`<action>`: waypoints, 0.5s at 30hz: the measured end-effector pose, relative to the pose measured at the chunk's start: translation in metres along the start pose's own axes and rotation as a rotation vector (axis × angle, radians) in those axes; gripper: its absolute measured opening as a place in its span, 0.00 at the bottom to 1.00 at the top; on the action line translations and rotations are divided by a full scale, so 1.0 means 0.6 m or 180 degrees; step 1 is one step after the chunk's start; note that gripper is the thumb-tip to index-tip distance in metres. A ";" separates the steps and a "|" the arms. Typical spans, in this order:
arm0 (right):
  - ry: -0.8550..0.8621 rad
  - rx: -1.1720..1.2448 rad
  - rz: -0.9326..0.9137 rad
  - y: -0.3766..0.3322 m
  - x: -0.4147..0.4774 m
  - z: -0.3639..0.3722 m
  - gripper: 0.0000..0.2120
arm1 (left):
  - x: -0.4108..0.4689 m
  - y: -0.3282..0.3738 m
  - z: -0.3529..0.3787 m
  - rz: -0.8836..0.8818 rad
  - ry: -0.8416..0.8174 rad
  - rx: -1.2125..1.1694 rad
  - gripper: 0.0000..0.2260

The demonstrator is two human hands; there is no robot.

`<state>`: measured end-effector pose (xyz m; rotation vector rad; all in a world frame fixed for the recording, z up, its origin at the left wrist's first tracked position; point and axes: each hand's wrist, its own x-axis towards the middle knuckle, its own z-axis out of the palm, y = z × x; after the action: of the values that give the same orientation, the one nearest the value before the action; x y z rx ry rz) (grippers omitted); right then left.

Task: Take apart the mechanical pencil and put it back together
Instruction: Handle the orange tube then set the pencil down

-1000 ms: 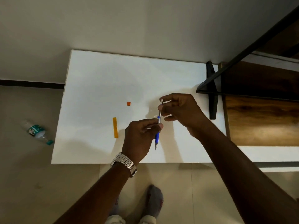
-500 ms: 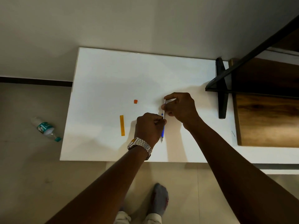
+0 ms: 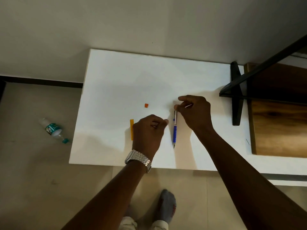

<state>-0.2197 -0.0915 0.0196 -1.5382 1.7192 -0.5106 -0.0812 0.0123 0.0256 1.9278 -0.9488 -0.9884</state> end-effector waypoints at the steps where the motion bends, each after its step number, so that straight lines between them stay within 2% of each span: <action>1: 0.0017 -0.0004 -0.0076 -0.008 0.000 0.002 0.12 | 0.000 -0.007 -0.020 -0.0038 0.0194 -0.0084 0.07; 3: -0.0083 0.0024 -0.0238 -0.031 -0.004 0.015 0.10 | -0.001 -0.024 -0.061 0.0022 0.0617 -0.0037 0.07; 5: -0.0277 -0.0147 -0.0461 -0.057 -0.009 0.038 0.10 | 0.001 -0.038 -0.095 0.0022 0.0811 0.0141 0.10; 8: -0.0589 -0.0768 -0.0878 -0.090 -0.014 0.078 0.10 | 0.007 -0.055 -0.114 -0.0169 0.0478 0.0598 0.19; 10: -0.0781 -0.1139 -0.0962 -0.101 -0.014 0.099 0.10 | 0.010 -0.058 -0.113 -0.0345 0.0216 0.0770 0.22; 15: -0.0871 -0.1837 -0.1084 -0.108 -0.019 0.115 0.10 | 0.012 -0.062 -0.103 -0.0319 0.0126 0.0806 0.11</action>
<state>-0.1252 -0.0803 0.0262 -2.2129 1.4626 0.0559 -0.0146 0.0399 0.0175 2.2157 -1.0022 -0.9181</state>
